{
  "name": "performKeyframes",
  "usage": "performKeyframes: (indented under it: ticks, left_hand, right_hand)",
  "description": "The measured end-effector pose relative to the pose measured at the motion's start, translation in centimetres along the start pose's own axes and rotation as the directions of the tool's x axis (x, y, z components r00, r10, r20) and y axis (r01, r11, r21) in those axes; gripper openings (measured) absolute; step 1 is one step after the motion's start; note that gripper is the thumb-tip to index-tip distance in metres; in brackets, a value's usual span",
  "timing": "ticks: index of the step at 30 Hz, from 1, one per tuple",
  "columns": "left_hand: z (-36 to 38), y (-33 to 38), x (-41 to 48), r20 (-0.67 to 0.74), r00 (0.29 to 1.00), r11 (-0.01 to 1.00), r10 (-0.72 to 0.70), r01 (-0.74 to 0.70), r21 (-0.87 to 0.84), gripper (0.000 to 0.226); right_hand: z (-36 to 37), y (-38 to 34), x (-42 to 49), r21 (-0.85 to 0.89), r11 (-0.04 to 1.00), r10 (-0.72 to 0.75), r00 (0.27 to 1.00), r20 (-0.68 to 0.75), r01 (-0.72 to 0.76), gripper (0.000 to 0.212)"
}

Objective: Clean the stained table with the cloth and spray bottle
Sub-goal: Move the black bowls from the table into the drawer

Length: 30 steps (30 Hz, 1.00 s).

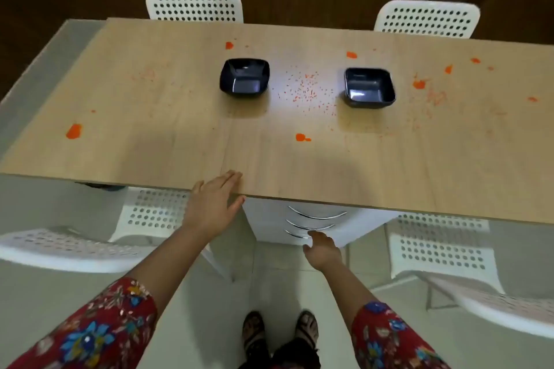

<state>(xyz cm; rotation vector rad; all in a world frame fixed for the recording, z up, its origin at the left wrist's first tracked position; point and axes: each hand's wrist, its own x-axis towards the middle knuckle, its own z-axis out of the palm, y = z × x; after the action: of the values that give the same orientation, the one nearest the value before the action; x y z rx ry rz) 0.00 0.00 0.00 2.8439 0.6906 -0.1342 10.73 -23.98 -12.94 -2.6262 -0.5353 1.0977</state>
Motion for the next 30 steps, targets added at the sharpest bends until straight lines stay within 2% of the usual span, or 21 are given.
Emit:
performKeyframes:
  ticks: [3,5,7,10,13,19,27,30]
  left_hand:
    - [1.3,-0.4,0.4,-0.126,0.992,1.0,0.018,-0.016,0.016,0.047]
    - [2.3,-0.7,0.5,-0.202,0.979,1.0,0.027,-0.024,0.019,0.042]
    - [2.6,-0.8,0.6,-0.249,0.968,1.0,0.029,-0.029,0.004,0.039]
    - [2.7,-0.7,0.8,-0.295,0.955,0.999,0.032,-0.034,-0.002,0.037]
    - [2.5,-0.4,0.7,-0.292,0.956,0.999,0.031,-0.038,-0.019,0.037]
    - [1.9,-0.2,0.0,-0.206,0.978,1.0,0.019,-0.023,-0.017,0.043]
    - [1.0,0.0,0.0,-0.118,0.993,1.0,0.008,-0.01,-0.018,0.048]
    - [0.6,0.2,0.1,-0.097,0.995,1.0,0.001,-0.003,-0.019,0.049]
  right_hand:
    - [1.3,0.1,2.9,-0.065,0.997,0.043,0.999,0.03,-0.041,0.056]
    - [2.0,0.2,4.6,-0.143,0.988,0.059,0.997,-0.04,-0.064,0.056]
    - [2.8,0.4,5.4,-0.254,0.964,0.051,0.993,-0.103,-0.076,0.054]
    - [3.3,0.4,5.6,-0.352,0.933,0.047,0.996,-0.08,-0.073,0.056]
    - [3.7,0.2,4.7,-0.358,0.926,0.1,0.993,-0.062,-0.116,0.052]
    - [5.7,0.8,-1.2,-0.319,0.935,0.199,0.974,0.109,-0.155,0.054]
    - [7.1,1.7,-7.8,-0.228,0.962,0.195,0.96,0.201,-0.148,0.056]
    - [6.3,1.3,-7.8,-0.251,0.957,0.227,0.917,0.327,-0.147,0.058]
